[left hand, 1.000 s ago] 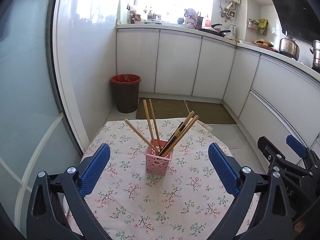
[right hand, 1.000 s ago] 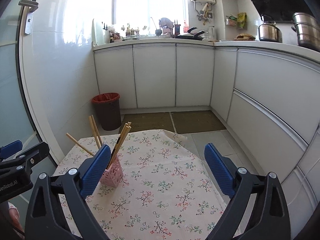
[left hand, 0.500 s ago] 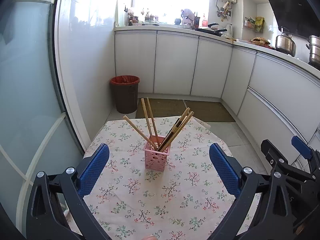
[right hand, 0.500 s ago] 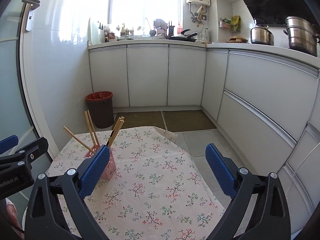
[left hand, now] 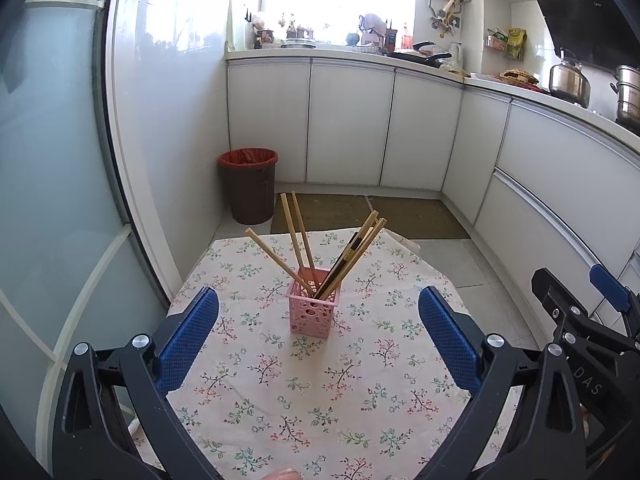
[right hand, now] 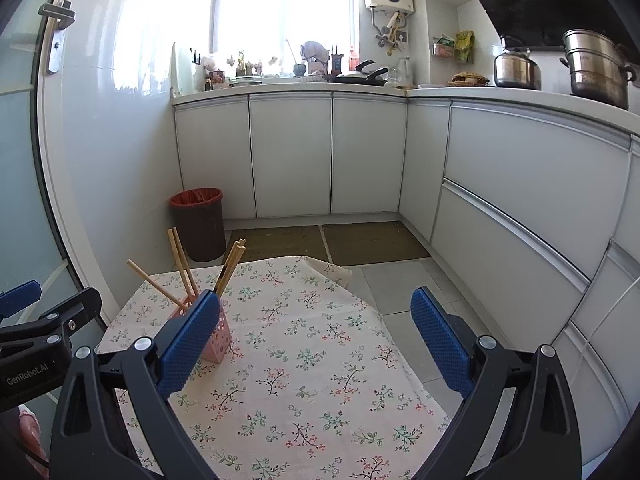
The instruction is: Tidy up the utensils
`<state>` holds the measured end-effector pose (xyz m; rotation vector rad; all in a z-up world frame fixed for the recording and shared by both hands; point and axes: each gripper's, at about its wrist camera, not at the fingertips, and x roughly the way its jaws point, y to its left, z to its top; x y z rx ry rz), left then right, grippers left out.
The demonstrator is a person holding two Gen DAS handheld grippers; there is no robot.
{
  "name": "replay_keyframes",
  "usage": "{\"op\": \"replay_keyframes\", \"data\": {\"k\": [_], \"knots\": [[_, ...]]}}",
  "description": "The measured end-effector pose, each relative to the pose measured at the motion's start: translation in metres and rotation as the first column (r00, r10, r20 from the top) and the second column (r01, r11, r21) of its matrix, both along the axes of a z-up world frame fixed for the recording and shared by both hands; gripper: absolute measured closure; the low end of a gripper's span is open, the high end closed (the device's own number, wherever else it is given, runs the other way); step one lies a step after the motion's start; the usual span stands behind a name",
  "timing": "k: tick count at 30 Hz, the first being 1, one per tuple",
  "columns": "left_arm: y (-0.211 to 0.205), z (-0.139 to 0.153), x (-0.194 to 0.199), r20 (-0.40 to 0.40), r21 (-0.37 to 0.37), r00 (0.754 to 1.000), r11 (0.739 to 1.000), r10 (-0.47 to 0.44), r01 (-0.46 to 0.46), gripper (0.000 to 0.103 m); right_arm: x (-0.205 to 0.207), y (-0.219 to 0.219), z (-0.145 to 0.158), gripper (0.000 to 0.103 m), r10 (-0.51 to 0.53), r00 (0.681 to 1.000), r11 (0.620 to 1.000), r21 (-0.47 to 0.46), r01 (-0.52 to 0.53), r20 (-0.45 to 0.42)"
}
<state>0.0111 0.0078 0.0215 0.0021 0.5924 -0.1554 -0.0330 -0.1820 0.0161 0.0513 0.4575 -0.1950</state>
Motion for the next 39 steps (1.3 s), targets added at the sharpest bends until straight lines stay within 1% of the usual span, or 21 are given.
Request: {"op": "replay_keyframes", "data": {"k": [15, 39], "knots": [[0.0029, -0.0005, -0.0002, 0.002, -0.001, 1.0, 1.0, 0.01, -0.01, 0.007, 0.0003, -0.0008, -0.0007, 0.009, 0.003, 1.0, 1.0, 0.006, -0.003, -0.001], [0.0007, 0.0063, -0.0064, 0.027, -0.007, 1.0, 1.0, 0.006, -0.006, 0.007, -0.0062, -0.0036, 0.0031, 0.009, -0.007, 1.0, 1.0, 0.024, 0.007, 0.008]]}}
